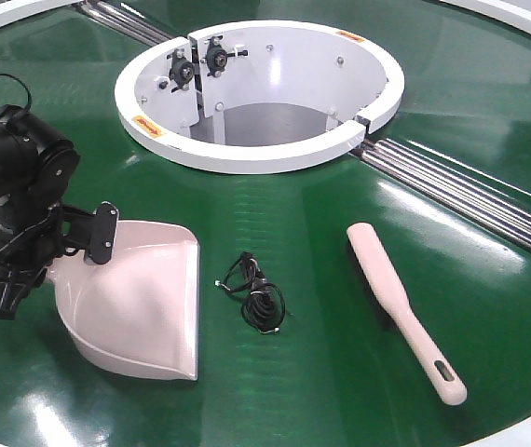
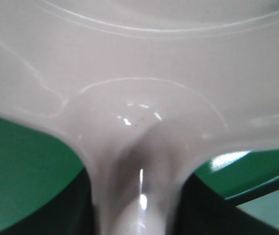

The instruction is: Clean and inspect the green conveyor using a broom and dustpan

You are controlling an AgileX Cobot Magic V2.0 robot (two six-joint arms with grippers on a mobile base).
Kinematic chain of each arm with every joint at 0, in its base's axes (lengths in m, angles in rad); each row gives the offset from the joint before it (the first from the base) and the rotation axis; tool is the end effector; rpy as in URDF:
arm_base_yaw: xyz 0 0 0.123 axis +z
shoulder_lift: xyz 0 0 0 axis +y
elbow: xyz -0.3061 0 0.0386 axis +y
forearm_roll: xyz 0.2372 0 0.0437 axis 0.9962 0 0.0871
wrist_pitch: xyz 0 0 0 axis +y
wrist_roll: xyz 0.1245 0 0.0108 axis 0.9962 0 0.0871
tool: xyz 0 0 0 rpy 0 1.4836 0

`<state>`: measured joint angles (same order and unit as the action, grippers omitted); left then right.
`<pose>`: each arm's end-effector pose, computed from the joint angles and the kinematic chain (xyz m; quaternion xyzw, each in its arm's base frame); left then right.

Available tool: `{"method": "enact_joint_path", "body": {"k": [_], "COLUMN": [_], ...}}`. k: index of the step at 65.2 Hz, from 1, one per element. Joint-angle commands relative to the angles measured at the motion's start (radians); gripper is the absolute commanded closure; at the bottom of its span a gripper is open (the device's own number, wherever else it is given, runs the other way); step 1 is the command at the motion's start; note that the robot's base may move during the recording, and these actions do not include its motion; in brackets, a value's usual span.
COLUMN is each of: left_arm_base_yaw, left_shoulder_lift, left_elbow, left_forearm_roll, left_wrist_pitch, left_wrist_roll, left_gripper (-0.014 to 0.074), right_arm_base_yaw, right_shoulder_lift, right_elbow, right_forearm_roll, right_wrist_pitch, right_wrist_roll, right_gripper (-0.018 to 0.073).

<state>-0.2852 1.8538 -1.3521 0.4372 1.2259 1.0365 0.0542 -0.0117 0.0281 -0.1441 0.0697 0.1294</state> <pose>0.3472 -0.0499 0.2159 -0.6623 -0.7209 -0.1749 0.1055 0.0563 0.0018 0.1980 -0.0207 0.7062 0.0106 0.7077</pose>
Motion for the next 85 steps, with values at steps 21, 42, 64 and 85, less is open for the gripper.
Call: {"method": "enact_joint_path", "body": {"k": [21,42,64,85], "left_arm_base_yaw": [-0.007,-0.007,-0.007,-0.007], "left_shoulder_lift": [-0.041,-0.041,-0.041,-0.041], "left_elbow": [-0.029,-0.029,-0.029,-0.029], "left_forearm_roll": [0.010,0.010,0.010,0.010], "left_wrist_pitch": [-0.001,-0.001,-0.001,-0.001], "left_wrist_roll": [-0.024,-0.024,-0.023,-0.023], "left_gripper": [0.0603,0.0603,0.0604,0.0602], "right_arm_base_yaw": [-0.006,-0.006,-0.006,-0.006], "right_shoulder_lift": [-0.010,-0.010,-0.010,-0.010], "right_elbow": [0.003,0.003,0.003,0.001], "right_forearm_roll": [-0.012,-0.012,-0.012,-0.009], "right_wrist_pitch": [-0.070,-0.070,-0.070,-0.128], "right_wrist_roll": [-0.002,-0.002,-0.002,0.005], "right_gripper": [0.0568,0.0568,0.0568,0.0568]}}
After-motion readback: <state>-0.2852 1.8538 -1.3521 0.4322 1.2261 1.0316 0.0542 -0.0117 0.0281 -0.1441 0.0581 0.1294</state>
